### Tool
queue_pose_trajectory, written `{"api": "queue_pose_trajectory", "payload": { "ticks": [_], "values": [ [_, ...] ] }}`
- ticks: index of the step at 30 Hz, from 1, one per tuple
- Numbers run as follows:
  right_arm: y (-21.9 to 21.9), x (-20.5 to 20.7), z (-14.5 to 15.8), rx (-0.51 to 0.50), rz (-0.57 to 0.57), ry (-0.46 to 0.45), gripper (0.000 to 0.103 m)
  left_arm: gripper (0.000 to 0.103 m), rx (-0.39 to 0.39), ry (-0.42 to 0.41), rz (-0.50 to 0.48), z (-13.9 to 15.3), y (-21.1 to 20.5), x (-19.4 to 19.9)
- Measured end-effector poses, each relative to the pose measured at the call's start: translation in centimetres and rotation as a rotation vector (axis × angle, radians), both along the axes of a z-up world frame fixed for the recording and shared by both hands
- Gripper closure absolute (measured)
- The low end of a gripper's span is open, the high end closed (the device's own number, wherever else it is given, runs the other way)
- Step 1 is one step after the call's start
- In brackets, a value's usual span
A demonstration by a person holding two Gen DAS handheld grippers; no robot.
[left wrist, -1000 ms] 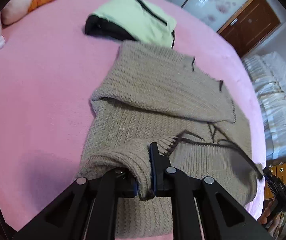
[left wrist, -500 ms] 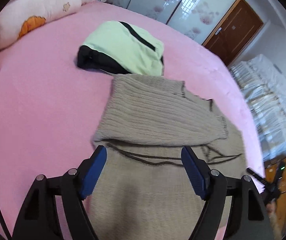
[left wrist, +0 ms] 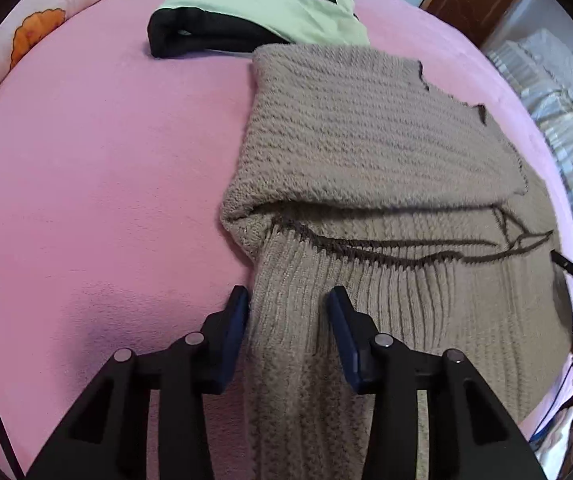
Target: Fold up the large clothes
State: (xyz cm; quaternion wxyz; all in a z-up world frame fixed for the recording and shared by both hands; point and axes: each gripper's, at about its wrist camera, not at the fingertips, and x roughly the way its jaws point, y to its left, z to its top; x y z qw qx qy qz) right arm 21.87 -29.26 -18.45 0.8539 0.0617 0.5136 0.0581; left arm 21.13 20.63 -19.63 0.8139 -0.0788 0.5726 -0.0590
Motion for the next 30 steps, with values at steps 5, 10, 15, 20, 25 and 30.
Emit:
{"api": "queue_pose_trajectory", "payload": {
  "ticks": [5,10,15,20,25,30],
  "values": [
    [1.8,-1.1,0.2,-0.067,0.078,-0.024,0.093,0.091,0.148,-0.038,-0.035,0.5,-2.1,-0.4],
    [3.1,-4.2,3.0,-0.173,0.105,-0.142,0.094,0.092,0.258,-0.117,0.009,3.5,-3.7,-1.7],
    [1.1,-5.8,7.1,-0.130,0.023,-0.237,0.094,0.093,0.233,-0.151,0.057,7.0,-3.4,-2.1],
    [0.0,-6.5,10.8,-0.086,-0.005,-0.309,0.094,0.094,0.251,-0.180,0.036,10.3,-4.1,-2.6],
    [0.9,-6.2,13.0,-0.088,-0.002,-0.381,0.094,0.094,0.274,-0.225,0.053,13.0,-4.4,-2.0],
    [0.3,-3.6,13.9,-0.073,-0.072,-0.410,0.094,0.094,0.323,-0.280,0.108,14.3,-4.6,2.5]
  ]
}}
